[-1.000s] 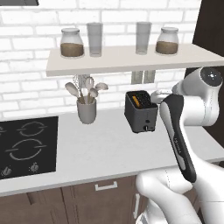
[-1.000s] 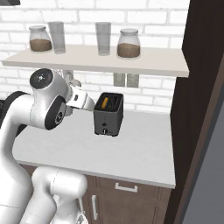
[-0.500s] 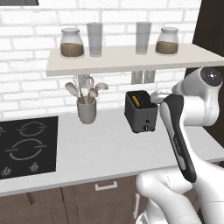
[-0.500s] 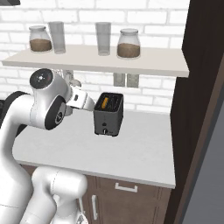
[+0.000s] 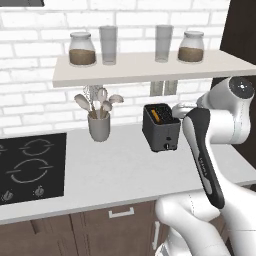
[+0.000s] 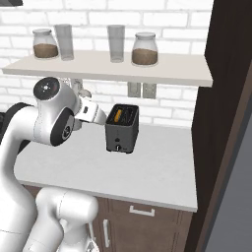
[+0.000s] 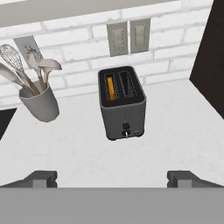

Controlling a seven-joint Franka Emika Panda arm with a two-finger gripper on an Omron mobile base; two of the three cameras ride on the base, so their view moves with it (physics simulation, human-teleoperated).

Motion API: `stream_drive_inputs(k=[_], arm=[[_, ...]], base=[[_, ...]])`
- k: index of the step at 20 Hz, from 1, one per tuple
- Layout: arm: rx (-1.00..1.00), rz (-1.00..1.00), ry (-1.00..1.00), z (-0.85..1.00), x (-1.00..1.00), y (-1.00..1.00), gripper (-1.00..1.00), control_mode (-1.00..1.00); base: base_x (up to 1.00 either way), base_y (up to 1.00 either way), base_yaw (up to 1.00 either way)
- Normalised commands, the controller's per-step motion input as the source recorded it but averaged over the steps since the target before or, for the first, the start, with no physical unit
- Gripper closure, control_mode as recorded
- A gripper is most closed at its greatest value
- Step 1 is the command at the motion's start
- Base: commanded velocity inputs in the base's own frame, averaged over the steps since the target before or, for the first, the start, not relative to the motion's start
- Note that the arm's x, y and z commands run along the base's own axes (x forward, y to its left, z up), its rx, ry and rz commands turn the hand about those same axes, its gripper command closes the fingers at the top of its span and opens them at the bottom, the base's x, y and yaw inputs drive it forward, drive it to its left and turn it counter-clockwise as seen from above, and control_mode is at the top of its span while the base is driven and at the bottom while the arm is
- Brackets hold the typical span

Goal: Start the toaster. Once the lever pops up, take the bread to the plate on the dining counter.

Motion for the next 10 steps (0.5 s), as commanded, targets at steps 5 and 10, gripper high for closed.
stream_drive_inputs(k=[5,10], arm=[[0.0,0.0,0.0,0.0,0.0,0.0,-1.0,-1.0],[0.0,0.0,0.0,0.0,0.0,0.0,-1.0,-1.0]], base=[[0.0,0.0,0.0],[0.0,0.0,0.0]])
